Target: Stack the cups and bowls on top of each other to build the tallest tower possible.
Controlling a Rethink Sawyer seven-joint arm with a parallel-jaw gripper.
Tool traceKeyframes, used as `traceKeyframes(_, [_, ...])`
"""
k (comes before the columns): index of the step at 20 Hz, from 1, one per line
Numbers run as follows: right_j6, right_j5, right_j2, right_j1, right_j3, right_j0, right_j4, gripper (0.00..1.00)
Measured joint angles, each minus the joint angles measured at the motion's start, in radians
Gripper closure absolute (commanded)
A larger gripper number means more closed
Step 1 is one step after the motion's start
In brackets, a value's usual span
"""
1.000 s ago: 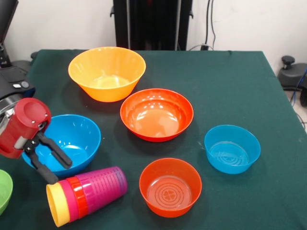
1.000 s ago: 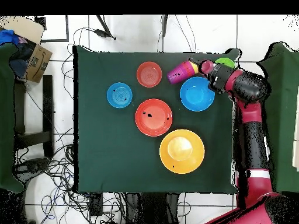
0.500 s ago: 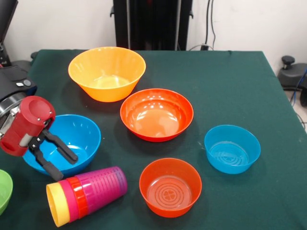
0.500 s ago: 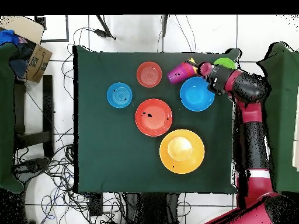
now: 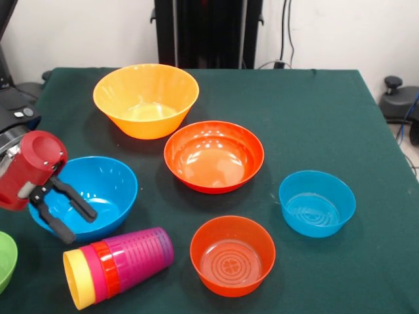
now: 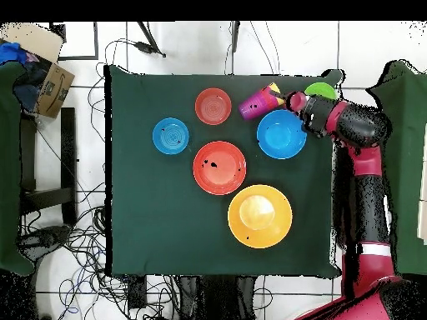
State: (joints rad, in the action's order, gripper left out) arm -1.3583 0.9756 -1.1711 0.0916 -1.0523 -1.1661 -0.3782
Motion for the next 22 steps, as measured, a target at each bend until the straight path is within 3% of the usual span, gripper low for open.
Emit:
traceKeyframes(12, [0.016, 0.0, 0.006, -0.027, 0.119, 0.016, -0.056, 0.0])
traceKeyframes(22, [0.124, 0.0, 0.006, -0.022, 0.16, 0.024, -0.058, 0.0])
